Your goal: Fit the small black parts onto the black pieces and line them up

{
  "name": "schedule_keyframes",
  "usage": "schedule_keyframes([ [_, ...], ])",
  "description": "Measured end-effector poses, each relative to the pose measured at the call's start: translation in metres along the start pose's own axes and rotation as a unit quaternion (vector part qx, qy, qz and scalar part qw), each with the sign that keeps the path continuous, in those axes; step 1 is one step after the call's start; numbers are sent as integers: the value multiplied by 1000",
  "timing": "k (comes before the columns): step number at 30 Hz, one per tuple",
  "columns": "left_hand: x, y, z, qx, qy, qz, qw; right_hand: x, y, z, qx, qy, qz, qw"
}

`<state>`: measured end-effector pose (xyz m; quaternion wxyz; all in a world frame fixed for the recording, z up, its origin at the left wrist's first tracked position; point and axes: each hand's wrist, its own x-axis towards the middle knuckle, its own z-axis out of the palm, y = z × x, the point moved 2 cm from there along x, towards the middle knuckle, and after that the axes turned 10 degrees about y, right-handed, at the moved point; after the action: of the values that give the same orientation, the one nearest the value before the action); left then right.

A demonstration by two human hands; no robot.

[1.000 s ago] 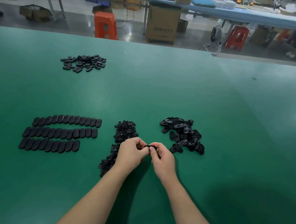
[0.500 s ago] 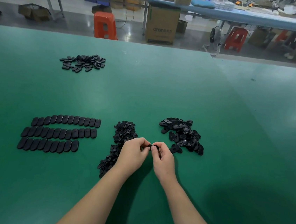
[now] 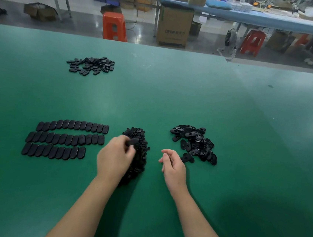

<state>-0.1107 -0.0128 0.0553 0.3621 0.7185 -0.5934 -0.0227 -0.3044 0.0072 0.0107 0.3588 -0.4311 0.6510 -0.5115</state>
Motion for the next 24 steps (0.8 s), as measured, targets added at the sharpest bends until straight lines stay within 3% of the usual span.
schedule_keyframes([
  [6, 0, -79, -24, 95, 14, -142, 985, 0, -2, 1, -31, -8, -7, 999],
  [10, -8, -92, -26, 146, -43, -142, 978, -1, -2, 1, -33, -11, -8, 999],
  [15, -10, -86, -29, 148, -73, -77, 983, -1, -2, 2, -41, -4, -10, 999],
  [24, -10, -97, -34, 148, -42, -125, 980, 0, 0, 2, -45, -6, -17, 999],
])
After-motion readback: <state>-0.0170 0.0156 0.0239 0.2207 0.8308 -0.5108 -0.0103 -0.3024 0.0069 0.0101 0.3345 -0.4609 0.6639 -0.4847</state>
